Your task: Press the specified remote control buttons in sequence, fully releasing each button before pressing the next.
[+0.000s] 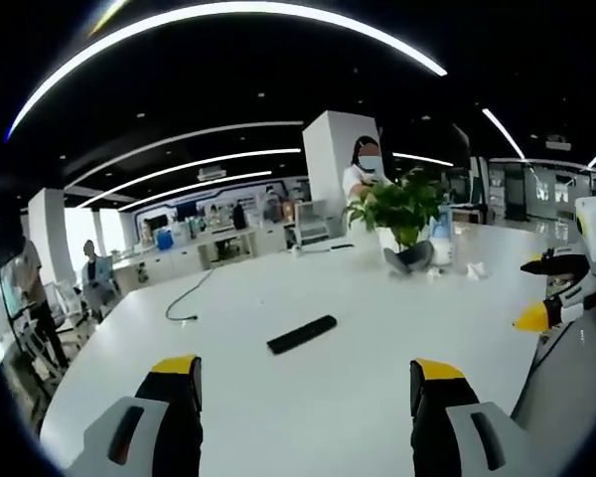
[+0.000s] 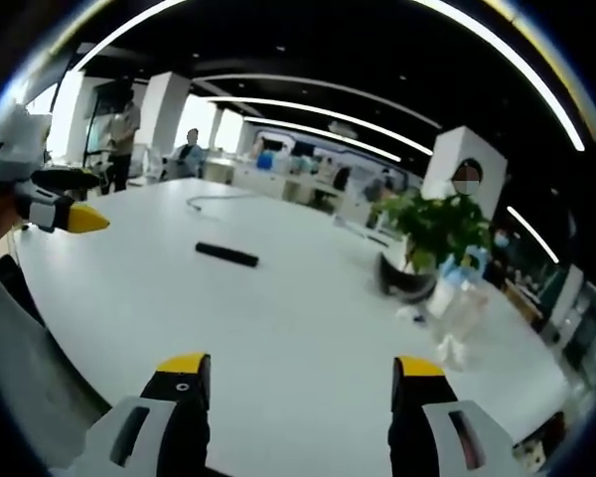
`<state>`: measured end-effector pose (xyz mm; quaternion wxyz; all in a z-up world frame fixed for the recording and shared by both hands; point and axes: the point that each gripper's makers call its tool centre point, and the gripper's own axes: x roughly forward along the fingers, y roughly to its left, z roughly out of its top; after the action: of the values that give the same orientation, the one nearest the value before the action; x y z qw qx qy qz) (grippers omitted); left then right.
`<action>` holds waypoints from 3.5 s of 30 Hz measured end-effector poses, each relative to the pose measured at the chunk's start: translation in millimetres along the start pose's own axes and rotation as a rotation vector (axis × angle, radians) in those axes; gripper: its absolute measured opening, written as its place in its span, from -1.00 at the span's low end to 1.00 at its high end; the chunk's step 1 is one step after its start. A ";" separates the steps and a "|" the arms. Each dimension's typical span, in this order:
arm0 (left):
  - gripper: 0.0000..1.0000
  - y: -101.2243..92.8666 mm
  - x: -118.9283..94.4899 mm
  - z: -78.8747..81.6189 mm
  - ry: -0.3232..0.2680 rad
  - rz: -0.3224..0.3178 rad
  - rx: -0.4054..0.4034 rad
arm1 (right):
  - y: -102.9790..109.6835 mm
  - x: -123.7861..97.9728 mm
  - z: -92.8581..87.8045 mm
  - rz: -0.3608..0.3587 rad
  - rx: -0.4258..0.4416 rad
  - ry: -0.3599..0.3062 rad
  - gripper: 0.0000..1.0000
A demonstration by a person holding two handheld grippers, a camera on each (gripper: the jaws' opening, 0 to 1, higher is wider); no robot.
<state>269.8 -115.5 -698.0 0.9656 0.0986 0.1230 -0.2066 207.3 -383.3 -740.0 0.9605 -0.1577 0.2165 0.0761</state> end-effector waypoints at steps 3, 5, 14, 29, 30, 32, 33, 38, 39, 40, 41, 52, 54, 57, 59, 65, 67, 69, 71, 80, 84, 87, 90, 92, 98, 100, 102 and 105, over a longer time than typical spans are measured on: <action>0.79 5.8 15.2 10.0 0.005 -0.021 0.021 | -2.6 0.7 -0.8 -0.011 0.002 0.005 0.45; 0.77 8.7 23.2 14.8 -0.009 -0.031 0.031 | -2.8 0.8 -1.5 -0.014 -0.002 0.009 0.44; 0.78 18.9 53.8 30.3 -0.032 -0.084 -0.095 | -2.6 1.4 -2.5 -0.012 -0.003 0.016 0.44; 0.76 48.6 116.3 37.5 0.035 -0.136 0.086 | -1.5 3.2 -6.8 -0.008 -0.014 0.041 0.43; 0.76 52.0 121.4 33.4 0.065 -0.152 0.122 | -0.9 3.1 -6.7 -0.006 -0.016 0.041 0.43; 0.74 52.2 125.4 28.6 0.109 -0.174 0.147 | -0.6 2.9 -6.4 -0.007 -0.019 0.040 0.43; 0.74 51.1 127.8 26.4 0.132 -0.193 0.156 | -0.8 2.9 -6.6 -0.008 -0.019 0.041 0.43; 0.72 48.5 138.6 28.0 0.175 -0.251 0.189 | -1.1 3.7 -8.4 -0.009 -0.020 0.051 0.43; 0.69 46.4 141.6 28.7 0.184 -0.277 0.204 | -1.1 3.8 -8.5 -0.009 -0.020 0.052 0.43; 0.67 46.2 144.1 29.7 0.188 -0.282 0.210 | -1.2 3.9 -8.9 -0.009 -0.020 0.054 0.42; 0.67 46.9 146.8 31.1 0.187 -0.282 0.218 | -1.2 4.0 -9.4 -0.009 -0.020 0.056 0.42; 0.68 39.0 172.5 21.4 0.312 -0.457 0.334 | -1.1 5.1 -11.4 -0.008 -0.025 0.068 0.41; 0.69 39.4 177.8 19.7 0.325 -0.482 0.361 | -0.9 5.4 -12.0 -0.007 -0.026 0.071 0.41; 0.72 41.8 185.8 16.0 0.348 -0.501 0.398 | -0.4 5.7 -13.2 -0.006 -0.029 0.078 0.41; 0.73 43.9 192.9 11.7 0.366 -0.511 0.424 | 0.1 5.8 -13.9 -0.005 -0.032 0.082 0.40; 0.75 50.9 210.0 -7.1 0.446 -0.557 0.474 | 0.3 6.6 -16.8 -0.003 -0.035 0.095 0.35; 0.73 52.5 216.9 -12.7 0.467 -0.564 0.482 | 0.4 7.4 -18.8 -0.001 -0.035 0.105 0.35; 0.70 52.6 219.5 -21.7 0.511 -0.592 0.497 | 1.1 7.7 -19.5 0.002 -0.035 0.109 0.34; 0.67 52.1 224.8 -25.6 0.516 -0.598 0.509 | 1.7 7.8 -20.0 0.006 -0.033 0.114 0.33; 0.46 44.0 245.1 -54.7 0.581 -0.647 0.570 | 2.4 8.1 -22.7 0.008 -0.029 0.128 0.29; 0.42 41.1 249.8 -69.8 0.623 -0.665 0.596 | 3.4 8.2 -24.7 0.013 -0.031 0.138 0.26; 0.40 42.7 251.9 -79.2 0.636 -0.684 0.665 | 4.8 8.4 -26.0 0.020 -0.029 0.147 0.26; 0.35 44.8 254.1 -85.7 0.663 -0.680 0.667 | 3.7 7.9 -25.3 0.015 -0.025 0.143 0.25; 0.29 48.0 257.1 -87.7 0.670 -0.668 0.678 | 3.7 7.9 -25.5 0.014 -0.025 0.145 0.25; 0.20 50.8 258.2 -95.8 0.695 -0.668 0.708 | 3.7 7.9 -25.7 0.014 -0.025 0.148 0.24; 0.15 47.2 256.8 -92.7 0.692 -0.682 0.695 | 3.6 7.9 -25.9 0.014 -0.025 0.148 0.24; 0.09 46.0 253.9 -96.7 0.731 -0.693 0.654 | 3.8 7.9 -26.5 0.014 -0.026 0.151 0.23; -0.01 45.7 251.9 -100.2 0.769 -0.710 0.584 | 4.2 7.9 -26.0 0.016 -0.027 0.151 0.23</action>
<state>492.2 -144.8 -857.0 0.6567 0.3806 0.4273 -0.4912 203.2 -387.4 -766.8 0.9386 -0.1742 0.2885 0.0744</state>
